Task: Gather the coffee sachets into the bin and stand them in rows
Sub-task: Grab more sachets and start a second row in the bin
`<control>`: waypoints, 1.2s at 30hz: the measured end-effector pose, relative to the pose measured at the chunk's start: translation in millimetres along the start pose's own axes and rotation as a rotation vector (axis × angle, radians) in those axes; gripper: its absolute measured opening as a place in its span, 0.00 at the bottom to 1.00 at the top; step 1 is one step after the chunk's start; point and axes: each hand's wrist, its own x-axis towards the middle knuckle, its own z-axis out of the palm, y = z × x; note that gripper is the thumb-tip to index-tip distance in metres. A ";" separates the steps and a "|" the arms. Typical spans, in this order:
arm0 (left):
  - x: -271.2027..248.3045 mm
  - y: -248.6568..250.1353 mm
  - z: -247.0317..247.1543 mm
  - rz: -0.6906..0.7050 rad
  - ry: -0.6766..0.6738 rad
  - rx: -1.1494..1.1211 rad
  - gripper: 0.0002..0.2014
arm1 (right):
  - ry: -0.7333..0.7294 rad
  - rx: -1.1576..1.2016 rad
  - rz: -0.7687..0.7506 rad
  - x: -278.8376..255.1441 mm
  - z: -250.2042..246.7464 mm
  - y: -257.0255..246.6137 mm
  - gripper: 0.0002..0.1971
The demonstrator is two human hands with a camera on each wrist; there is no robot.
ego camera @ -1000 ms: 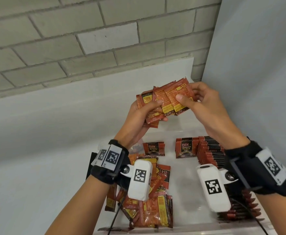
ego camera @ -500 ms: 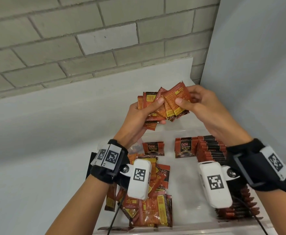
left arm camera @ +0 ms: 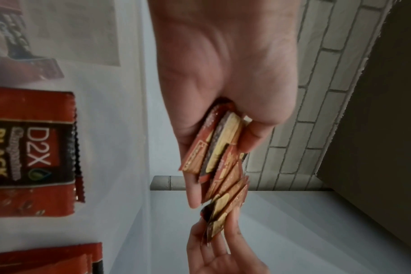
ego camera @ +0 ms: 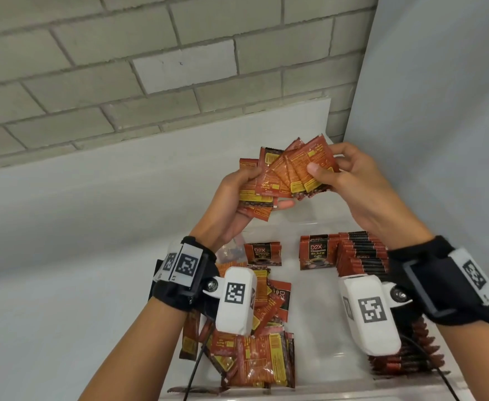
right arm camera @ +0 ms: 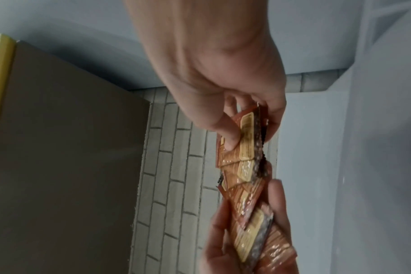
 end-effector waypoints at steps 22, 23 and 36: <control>2.0 -9.9 4.2 0.132 -0.062 0.047 0.21 | -0.265 0.135 0.262 -12.8 17.1 -1.9 0.19; 2.4 -10.9 4.8 0.138 -0.065 0.054 0.23 | -0.277 0.136 0.259 -13.0 17.6 -2.1 0.18; -0.4 -11.9 6.5 0.026 -0.241 -0.109 0.33 | -0.395 0.387 0.280 -16.4 27.7 -4.1 0.16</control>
